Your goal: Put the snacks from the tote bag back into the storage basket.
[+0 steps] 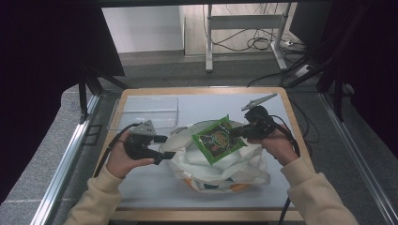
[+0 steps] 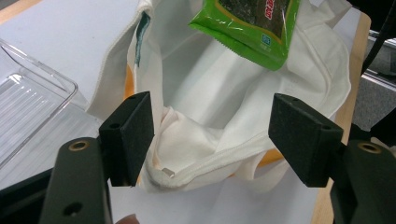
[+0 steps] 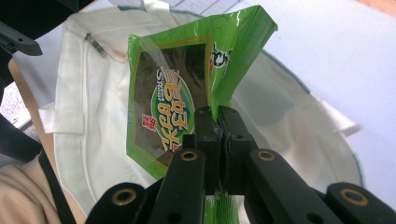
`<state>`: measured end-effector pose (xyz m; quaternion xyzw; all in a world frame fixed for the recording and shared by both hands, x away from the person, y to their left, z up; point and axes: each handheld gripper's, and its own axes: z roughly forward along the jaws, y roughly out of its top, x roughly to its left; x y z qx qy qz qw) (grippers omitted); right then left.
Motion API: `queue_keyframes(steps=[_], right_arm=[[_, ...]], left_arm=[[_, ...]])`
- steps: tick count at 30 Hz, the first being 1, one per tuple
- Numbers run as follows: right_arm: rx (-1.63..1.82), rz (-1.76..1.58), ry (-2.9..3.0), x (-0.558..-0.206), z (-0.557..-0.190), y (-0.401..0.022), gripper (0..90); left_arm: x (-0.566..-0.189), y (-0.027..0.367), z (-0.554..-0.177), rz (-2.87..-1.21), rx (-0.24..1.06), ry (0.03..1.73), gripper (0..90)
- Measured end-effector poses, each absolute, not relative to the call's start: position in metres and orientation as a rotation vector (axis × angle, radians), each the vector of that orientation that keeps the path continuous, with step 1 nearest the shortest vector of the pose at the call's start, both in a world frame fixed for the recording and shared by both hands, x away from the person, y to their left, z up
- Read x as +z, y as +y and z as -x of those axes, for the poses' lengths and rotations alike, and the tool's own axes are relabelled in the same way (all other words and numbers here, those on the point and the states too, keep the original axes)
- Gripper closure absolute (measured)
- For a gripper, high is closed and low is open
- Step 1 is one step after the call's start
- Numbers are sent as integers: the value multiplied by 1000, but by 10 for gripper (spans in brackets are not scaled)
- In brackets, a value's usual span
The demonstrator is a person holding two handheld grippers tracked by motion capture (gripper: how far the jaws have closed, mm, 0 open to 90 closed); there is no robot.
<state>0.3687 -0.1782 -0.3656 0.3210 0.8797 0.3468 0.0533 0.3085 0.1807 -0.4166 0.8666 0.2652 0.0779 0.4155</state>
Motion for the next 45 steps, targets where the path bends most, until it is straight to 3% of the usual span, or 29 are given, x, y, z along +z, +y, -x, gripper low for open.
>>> queue_keyframes(steps=[18, 34, 38, 45], right_arm=[[1102, -836, 2678, -368, -376, -176, 867], [1141, -658, 2694, -361, -371, -161, 866], [1147, -604, 2705, -359, -369, -156, 867], [1144, -533, 2708, -359, -366, -148, 862]], left_arm=[[-393, 158, -335, -2227, 147, 632, 309], [-396, 128, -367, -2259, 11, 611, 307], [-398, 118, -368, -2300, -14, 563, 370], [-403, 114, -368, -2331, -37, 540, 584]])
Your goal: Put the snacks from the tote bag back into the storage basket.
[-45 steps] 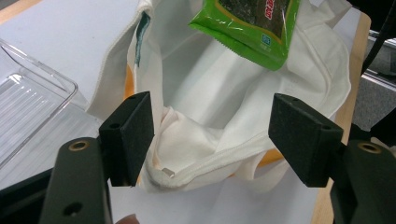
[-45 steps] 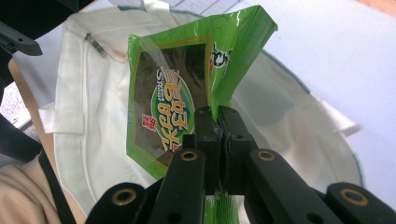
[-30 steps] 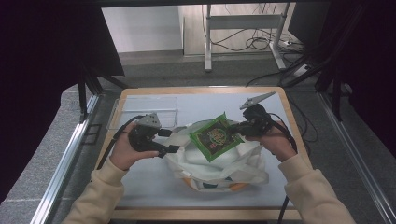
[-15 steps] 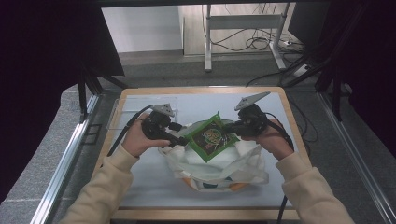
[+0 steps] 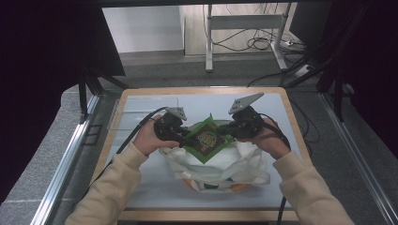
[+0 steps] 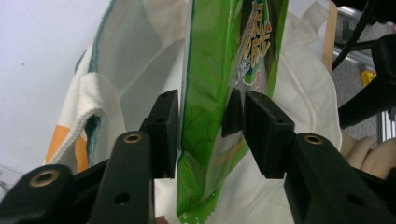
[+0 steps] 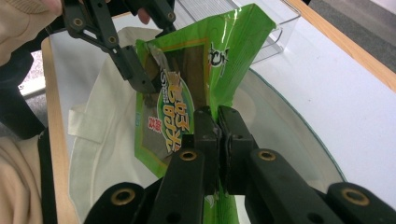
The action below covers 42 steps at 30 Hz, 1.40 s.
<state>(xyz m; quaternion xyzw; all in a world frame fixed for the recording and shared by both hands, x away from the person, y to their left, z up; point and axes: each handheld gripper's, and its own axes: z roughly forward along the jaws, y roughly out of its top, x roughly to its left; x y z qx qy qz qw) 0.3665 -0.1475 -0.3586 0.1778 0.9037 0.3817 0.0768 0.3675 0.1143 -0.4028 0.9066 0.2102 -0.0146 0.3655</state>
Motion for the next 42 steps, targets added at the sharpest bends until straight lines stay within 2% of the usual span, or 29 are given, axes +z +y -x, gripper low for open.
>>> queue_keyframes(steps=[10, 21, 24, 30, 42], right_arm=[[1157, -475, 2693, -359, -366, -146, 845], [1196, -455, 2694, -361, -369, -144, 801], [1224, -472, 2695, -362, -370, -146, 746], [1279, -563, 2638, -361, -367, -155, 525], [1331, -805, 2526, -370, -355, -178, 370]], left_arm=[[-402, 123, -363, -2294, -94, 532, 708], [-401, 129, -358, -2286, -75, 542, 727], [-401, 129, -357, -2284, -65, 547, 727], [-402, 139, -356, -2263, -38, 570, 727], [-404, 144, -344, -2204, -14, 594, 726]])
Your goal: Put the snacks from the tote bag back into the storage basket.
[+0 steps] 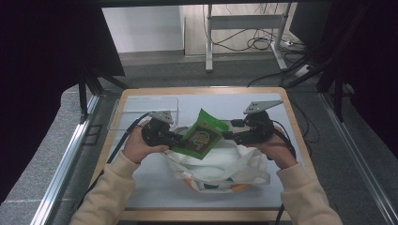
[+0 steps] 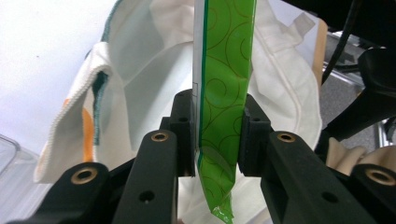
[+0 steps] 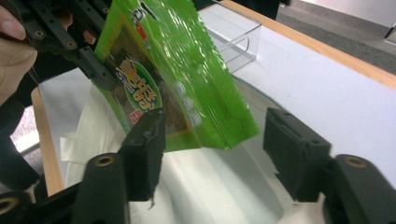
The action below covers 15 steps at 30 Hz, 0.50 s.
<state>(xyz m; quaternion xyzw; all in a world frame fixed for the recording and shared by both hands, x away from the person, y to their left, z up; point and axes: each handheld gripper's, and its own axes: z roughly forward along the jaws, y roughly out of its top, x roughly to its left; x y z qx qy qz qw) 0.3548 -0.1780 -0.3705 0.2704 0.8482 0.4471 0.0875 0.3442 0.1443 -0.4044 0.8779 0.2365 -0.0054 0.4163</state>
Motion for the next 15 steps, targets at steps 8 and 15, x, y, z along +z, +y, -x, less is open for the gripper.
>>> queue_keyframes(steps=[8, 15], right_arm=[[1298, -884, 2502, -385, -343, -180, 337], [1334, -925, 2515, -395, -338, -182, 326]], left_arm=[[-405, 147, -339, -2187, 11, 603, 726], [-404, 148, -338, -2173, 17, 598, 726]])
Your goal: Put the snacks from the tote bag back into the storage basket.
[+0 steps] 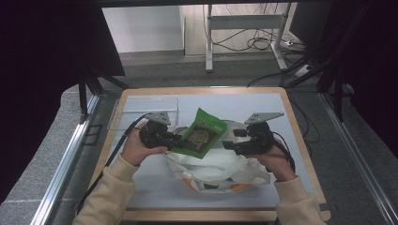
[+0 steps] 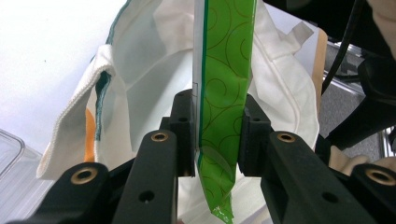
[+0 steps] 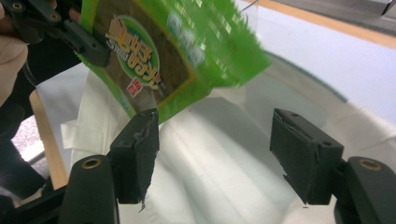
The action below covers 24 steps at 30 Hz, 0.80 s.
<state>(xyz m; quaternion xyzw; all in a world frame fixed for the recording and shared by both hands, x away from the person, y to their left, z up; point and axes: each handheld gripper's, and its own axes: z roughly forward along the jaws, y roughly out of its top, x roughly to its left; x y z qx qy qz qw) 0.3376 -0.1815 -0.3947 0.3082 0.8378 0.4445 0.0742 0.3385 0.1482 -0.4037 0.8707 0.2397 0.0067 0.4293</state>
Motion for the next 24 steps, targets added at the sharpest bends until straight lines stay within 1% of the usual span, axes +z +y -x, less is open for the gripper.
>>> queue_keyframes(steps=[6, 24], right_arm=[[1327, -940, 2548, -407, -336, -174, 316], [1358, -939, 2623, -425, -335, -152, 305]], left_arm=[[-405, 147, -337, -2160, 28, 602, 725], [-409, 145, -336, -2128, 22, 598, 725]])
